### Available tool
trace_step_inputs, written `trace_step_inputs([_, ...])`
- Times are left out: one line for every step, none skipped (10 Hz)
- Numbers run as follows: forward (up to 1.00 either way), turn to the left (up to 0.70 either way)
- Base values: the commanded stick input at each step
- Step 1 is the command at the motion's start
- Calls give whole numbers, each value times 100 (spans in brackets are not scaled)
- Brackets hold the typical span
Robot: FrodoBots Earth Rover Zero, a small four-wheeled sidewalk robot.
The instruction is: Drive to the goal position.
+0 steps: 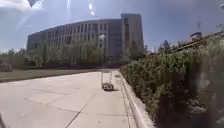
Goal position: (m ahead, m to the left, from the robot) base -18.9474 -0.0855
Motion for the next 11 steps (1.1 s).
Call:
trace_step_inputs([0, 0])
trace_step_inputs([0, 0])
trace_step_inputs([0, 0])
trace_step_inputs([0, 0])
trace_step_inputs([-4, 0])
trace_step_inputs([-39, 0])
trace_step_inputs([-49, 0])
trace_step_inputs([-54, 0])
trace_step_inputs([-38, 0])
trace_step_inputs([-6, 0])
trace_step_inputs([0, 0])
